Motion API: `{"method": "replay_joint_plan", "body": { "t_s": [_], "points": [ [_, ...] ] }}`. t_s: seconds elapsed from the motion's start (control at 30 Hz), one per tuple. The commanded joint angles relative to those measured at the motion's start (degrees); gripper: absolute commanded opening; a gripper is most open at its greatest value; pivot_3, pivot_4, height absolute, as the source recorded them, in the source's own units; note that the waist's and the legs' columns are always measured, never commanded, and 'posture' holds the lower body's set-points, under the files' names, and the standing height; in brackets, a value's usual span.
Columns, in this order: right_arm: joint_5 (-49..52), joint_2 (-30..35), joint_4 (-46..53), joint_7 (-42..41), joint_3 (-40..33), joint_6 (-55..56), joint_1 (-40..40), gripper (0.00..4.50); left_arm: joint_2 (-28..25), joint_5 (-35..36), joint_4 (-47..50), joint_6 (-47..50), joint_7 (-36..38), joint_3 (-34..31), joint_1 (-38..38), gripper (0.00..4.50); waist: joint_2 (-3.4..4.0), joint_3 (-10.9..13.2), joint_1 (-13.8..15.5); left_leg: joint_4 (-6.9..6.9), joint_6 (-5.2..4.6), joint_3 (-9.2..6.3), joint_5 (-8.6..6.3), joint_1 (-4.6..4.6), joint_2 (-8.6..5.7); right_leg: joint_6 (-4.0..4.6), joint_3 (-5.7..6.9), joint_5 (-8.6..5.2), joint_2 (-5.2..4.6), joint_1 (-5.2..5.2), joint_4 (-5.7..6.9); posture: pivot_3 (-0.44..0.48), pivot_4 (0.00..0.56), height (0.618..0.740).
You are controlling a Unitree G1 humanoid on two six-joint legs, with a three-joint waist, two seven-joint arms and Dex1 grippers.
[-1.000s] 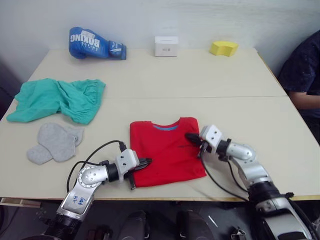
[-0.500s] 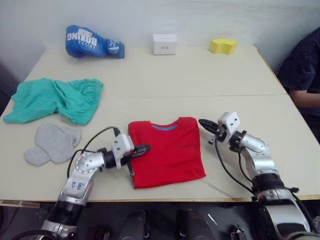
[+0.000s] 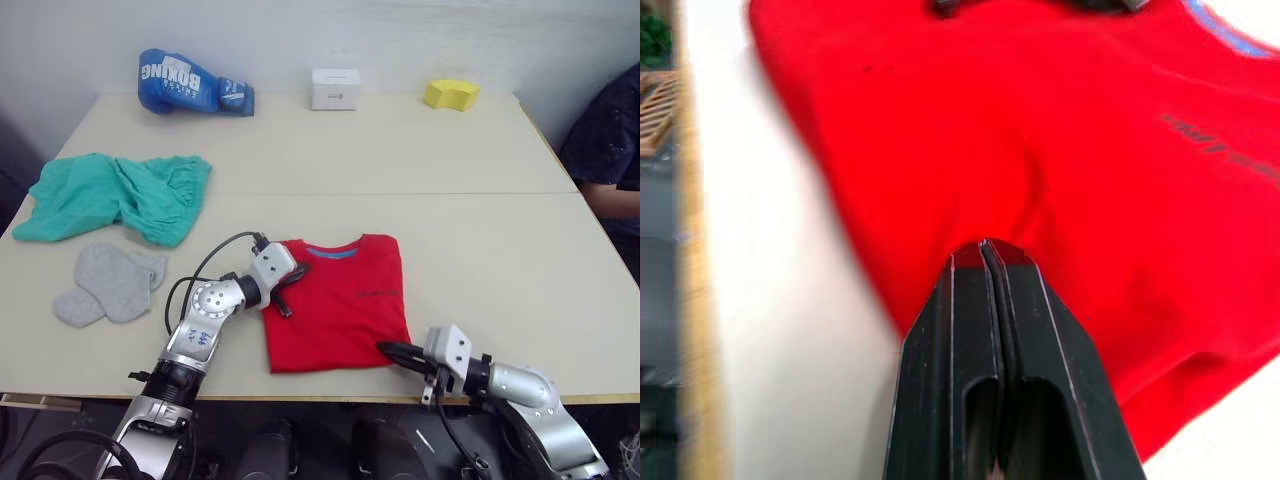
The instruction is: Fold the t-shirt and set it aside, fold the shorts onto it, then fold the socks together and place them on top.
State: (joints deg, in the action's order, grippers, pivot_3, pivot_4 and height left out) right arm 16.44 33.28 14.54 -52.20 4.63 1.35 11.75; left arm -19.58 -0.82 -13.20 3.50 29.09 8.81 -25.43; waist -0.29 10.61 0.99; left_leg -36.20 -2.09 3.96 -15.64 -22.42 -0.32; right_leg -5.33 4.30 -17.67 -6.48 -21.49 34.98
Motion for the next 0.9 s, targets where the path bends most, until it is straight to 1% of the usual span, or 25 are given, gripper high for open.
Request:
{"method": "replay_joint_plan", "body": {
  "t_s": [0.03, 0.13, 0.23, 0.3, 0.33, 0.4, 0.47, 0.53, 0.63, 0.73, 0.9],
  "points": [
    [3.6, 0.8, 2.5, -0.6, -2.4, -1.7, 2.3, 0.0, 0.9, 0.8, 0.4, 0.2, -5.1, -4.6, -0.6, 0.03, -0.02, 0.0, 0.1, 0.02, 0.0, 0.0, 0.0, 0.0, 0.0, 0.0, 0.0, 0.0, 0.0, -0.01, -0.01, 0.0, 0.15, 0.74],
    [6.9, 1.5, 4.6, -1.6, -4.3, -3.5, 2.5, 0.0, 2.1, 5.6, 3.6, -1.2, -3.6, -8.0, 1.0, 0.03, -0.05, 0.0, 0.3, 0.03, 0.01, 0.0, 0.0, -0.04, 0.0, 0.0, 0.01, 0.0, 0.0, -0.05, -0.04, 0.0, 0.15, 0.74],
    [10.4, 2.5, 7.4, -2.7, -4.8, -6.8, 0.0, 0.0, 0.2, 10.7, 8.9, -2.4, 4.1, -8.4, 4.4, 0.03, -0.06, 0.0, 0.3, 0.03, 0.03, 0.01, -0.01, -0.07, 0.0, 0.0, 0.01, 0.0, 0.0, -0.06, -0.11, 0.0, 0.15, 0.74],
    [11.0, 2.7, 8.7, -3.3, -3.7, -8.2, -2.3, 0.0, -1.6, 13.6, 13.4, -4.1, 10.4, -7.3, 7.0, 0.03, -0.06, 0.0, 0.2, 0.02, 0.05, 0.0, -0.03, -0.08, 0.01, 0.01, 0.01, 0.0, 0.0, -0.06, -0.13, 0.0, 0.15, 0.74],
    [10.9, 2.0, 8.9, -3.0, -2.7, -8.7, -4.1, 0.0, -3.6, 13.6, 16.1, -4.9, 14.3, -5.2, 8.5, 0.03, -0.06, 0.0, 0.3, 0.04, 0.05, 0.0, -0.03, -0.07, 0.01, 0.02, 0.01, -0.01, 0.0, -0.06, -0.14, 0.0, 0.15, 0.74],
    [9.6, -0.5, 7.6, -1.6, 0.1, -10.0, -9.3, 0.0, -7.3, 10.3, 19.4, -7.3, 18.8, -1.0, 11.2, 0.03, -0.07, 0.0, 0.1, 0.06, 0.07, -0.02, -0.03, -0.07, 0.03, 0.07, 0.03, -0.02, 0.0, -0.07, -0.18, 0.0, 0.15, 0.74],
    [6.9, -2.6, 4.8, -0.9, 2.4, -9.2, -12.8, 0.0, -6.9, 10.6, 21.1, -4.9, 17.1, -0.3, 13.0, 0.03, 0.08, 0.0, 0.1, 0.09, 0.07, -0.02, -0.03, -0.06, 0.03, 0.12, 0.0, -0.03, -0.01, -0.06, -0.2, 0.0, 0.15, 0.74],
    [0.2, -4.6, -1.6, -0.2, 6.0, -3.9, -16.1, 0.0, -5.2, 9.8, 21.5, -1.3, 13.0, -0.3, 15.0, 0.03, 0.05, 0.0, 0.3, 0.11, 0.05, -0.03, -0.04, -0.08, 0.03, 0.13, 0.0, -0.04, -0.02, -0.06, -0.25, 0.0, 0.15, 0.74],
    [-4.3, -8.1, -10.1, 1.5, 8.3, 1.1, -19.8, 0.0, -3.1, 8.0, 21.5, 2.6, 8.2, -0.6, 17.3, 0.03, 0.05, 0.0, 0.3, 0.11, 0.01, -0.07, -0.06, -0.22, 0.02, 0.14, 0.07, -0.04, -0.02, -0.12, -0.34, 0.0, 0.15, 0.74],
    [-8.5, -9.1, -17.4, 4.2, 7.6, 7.2, -22.0, 0.0, -3.3, 5.0, 22.3, 6.4, 5.3, 0.3, 19.4, 0.03, 0.03, 0.0, 0.2, 0.04, 0.03, -0.04, -0.01, -0.32, 0.01, 0.12, 0.09, -0.04, -0.02, -0.18, -0.35, 0.0, 0.15, 0.74],
    [-9.4, -8.4, -21.1, 8.1, 3.8, 10.7, -19.7, 0.0, -4.2, 1.2, 23.4, 7.7, 1.8, 0.6, 21.6, 0.03, -0.01, 0.0, 0.3, 0.02, 0.03, -0.04, -0.08, -0.15, 0.0, 0.08, 0.14, -0.02, -0.02, 0.0, -0.31, 0.0, 0.15, 0.74]
  ]
}}
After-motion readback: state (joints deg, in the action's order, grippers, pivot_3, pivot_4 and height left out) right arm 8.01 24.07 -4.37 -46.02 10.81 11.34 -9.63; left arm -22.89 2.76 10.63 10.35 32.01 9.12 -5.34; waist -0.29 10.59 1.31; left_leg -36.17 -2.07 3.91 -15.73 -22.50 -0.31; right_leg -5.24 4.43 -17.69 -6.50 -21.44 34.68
